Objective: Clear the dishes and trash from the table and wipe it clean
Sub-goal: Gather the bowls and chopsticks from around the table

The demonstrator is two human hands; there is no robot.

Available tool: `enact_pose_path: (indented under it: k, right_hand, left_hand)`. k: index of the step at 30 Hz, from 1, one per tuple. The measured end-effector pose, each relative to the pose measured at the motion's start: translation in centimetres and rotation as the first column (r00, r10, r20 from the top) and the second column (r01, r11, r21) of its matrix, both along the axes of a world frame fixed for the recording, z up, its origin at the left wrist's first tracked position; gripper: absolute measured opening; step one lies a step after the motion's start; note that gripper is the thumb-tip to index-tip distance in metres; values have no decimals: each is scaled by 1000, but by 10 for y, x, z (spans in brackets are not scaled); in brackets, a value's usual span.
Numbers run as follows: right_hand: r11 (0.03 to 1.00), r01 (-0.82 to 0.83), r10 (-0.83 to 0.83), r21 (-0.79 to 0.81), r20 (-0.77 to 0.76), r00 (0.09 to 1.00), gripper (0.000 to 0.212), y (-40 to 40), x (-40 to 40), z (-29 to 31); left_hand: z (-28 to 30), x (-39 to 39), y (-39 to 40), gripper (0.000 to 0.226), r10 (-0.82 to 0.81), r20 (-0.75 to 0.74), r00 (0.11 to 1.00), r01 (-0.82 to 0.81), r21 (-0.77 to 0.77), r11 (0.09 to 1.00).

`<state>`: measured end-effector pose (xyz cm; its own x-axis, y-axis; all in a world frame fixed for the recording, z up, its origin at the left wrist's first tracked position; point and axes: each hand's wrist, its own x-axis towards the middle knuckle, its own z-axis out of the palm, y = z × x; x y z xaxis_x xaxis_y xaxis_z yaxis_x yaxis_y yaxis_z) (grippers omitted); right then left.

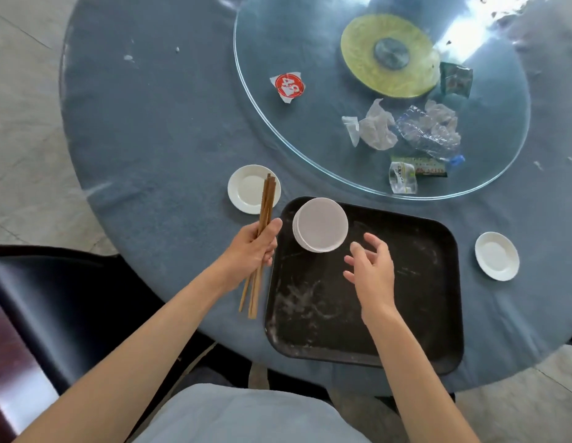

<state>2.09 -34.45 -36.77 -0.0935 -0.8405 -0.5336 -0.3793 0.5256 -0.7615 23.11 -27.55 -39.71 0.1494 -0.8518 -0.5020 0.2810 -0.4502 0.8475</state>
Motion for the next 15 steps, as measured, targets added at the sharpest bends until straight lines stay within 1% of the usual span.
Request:
enact_pose_path:
  k: [1, 2, 3, 4, 6, 8, 9, 10, 12, 13, 14, 15]
  right_hand:
    - [996, -20, 23, -90, 39, 999, 37, 5, 3, 12]
    - [987, -46, 63, -151, 112, 992, 33, 9, 8, 25]
    - [974, -101, 138, -204, 174, 975, 32, 12, 16, 34]
    - [946, -196, 250, -258, 197, 948, 34, 14, 25, 40]
    - [850, -407, 479, -334, 170, 861, 43, 19, 45, 43]
    - [768, -531, 606, -358, 134, 784, 46, 25, 64, 37]
    - [749, -554, 627, -363, 119, 770, 43, 28, 72, 30]
    - [742, -565, 634, -361, 102, 767, 36, 30, 80, 24]
    - [744, -574, 627, -342, 59, 777, 20, 34, 92, 12]
    - [750, -573, 619, -331, 46, 784, 22, 35, 96, 6]
    - [760, -566, 608, -320, 40, 793, 26, 36, 99, 1]
    - [772, -551, 591, -318, 41, 805, 29, 37, 102, -3]
  left_hand:
    - [6, 0, 1, 41, -7, 45, 999, 10, -69, 998]
    - [9, -1, 2, 42, -10, 83, 996, 20, -121, 992]
    - [11, -2, 2, 42, -15, 129, 992, 37, -166, 986]
    - [10, -3, 3, 41, -21, 181, 983, 59, -208, 976]
    - [7, -6, 6, 37, -34, 283, 958, 109, -251, 962]
    - [5, -9, 8, 34, -49, 342, 938, 138, -240, 961]
    - [6, -10, 10, 39, -50, 347, 936, 136, -227, 964]
    - [6, -11, 12, 39, -46, 325, 945, 120, -212, 970]
    - [-2, -13, 16, 26, -73, 321, 944, 128, -152, 980]
    - [-3, -13, 19, 24, -88, 376, 922, 139, -112, 984]
    - [-6, -12, 21, 26, -96, 457, 884, 144, -71, 987]
    - [-6, -12, 22, 28, -107, 495, 862, 157, -60, 986]
